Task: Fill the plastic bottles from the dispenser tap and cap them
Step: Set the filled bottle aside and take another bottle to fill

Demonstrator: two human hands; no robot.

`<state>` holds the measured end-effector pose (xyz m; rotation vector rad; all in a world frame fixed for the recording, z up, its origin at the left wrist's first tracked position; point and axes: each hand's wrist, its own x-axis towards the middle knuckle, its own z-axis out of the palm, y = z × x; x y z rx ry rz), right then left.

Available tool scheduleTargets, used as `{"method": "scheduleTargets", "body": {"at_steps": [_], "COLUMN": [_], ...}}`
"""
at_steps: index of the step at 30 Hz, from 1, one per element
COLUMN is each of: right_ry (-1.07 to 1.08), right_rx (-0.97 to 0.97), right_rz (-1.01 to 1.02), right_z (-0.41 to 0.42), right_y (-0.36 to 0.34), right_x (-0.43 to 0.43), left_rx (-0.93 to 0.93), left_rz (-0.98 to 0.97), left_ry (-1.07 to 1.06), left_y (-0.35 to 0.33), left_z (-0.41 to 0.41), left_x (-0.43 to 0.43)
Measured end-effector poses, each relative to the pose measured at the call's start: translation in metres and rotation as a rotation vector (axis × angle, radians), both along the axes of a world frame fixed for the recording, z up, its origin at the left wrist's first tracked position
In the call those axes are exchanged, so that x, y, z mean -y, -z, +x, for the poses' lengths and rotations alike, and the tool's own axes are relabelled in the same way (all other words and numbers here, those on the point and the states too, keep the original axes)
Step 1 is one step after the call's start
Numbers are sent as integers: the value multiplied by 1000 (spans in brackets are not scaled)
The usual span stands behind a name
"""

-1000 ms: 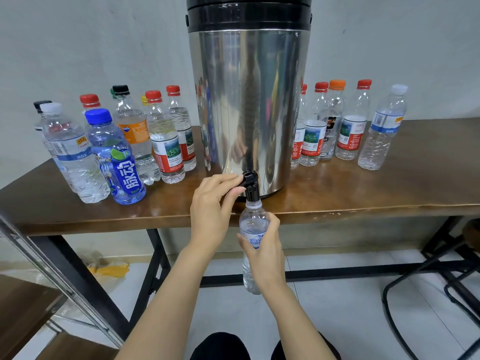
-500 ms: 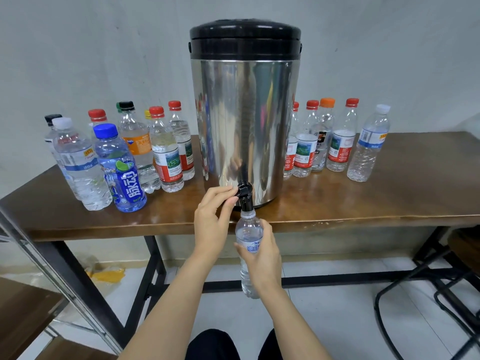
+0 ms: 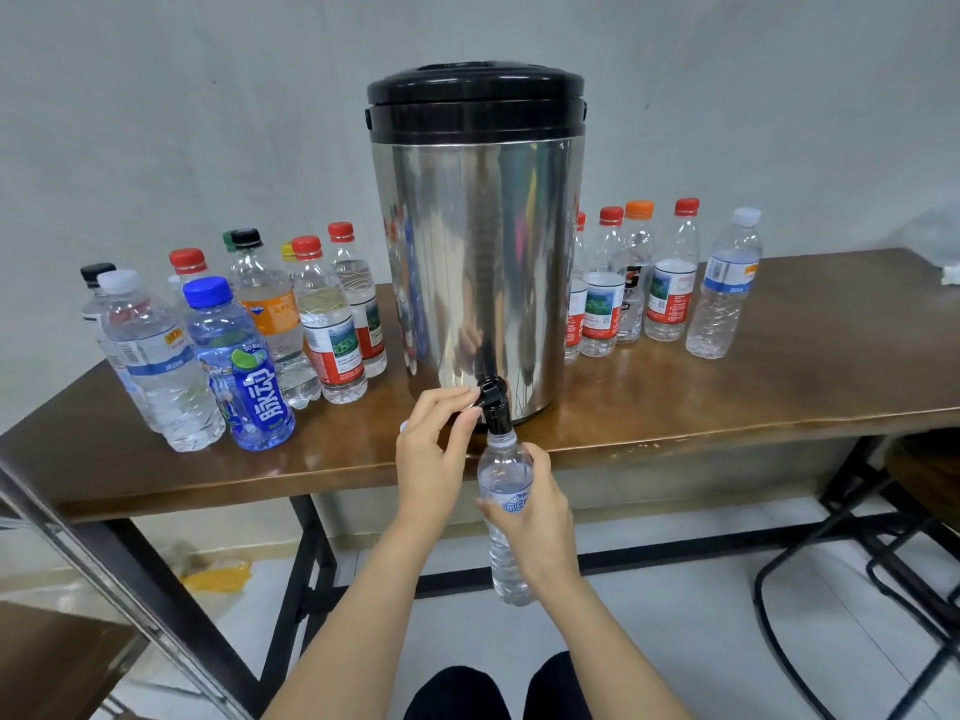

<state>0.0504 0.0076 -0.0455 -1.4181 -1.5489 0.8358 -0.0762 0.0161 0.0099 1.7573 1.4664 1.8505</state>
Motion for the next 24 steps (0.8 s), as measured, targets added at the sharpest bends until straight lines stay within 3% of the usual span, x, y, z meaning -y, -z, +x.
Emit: {"method": "scheduleTargets", "body": {"at_steps": [11, 24], "right_ry": [41, 21], "right_rx": [-8, -17], "right_rz": [20, 3], "right_z": [-5, 3], "right_y": [6, 3], "right_x": [4, 0], "left_rx": [-56, 73], "left_rz": [17, 80], "left_ry": [14, -17], "left_y": [0, 8], "left_z": [1, 12], "left_x": [0, -1]}}
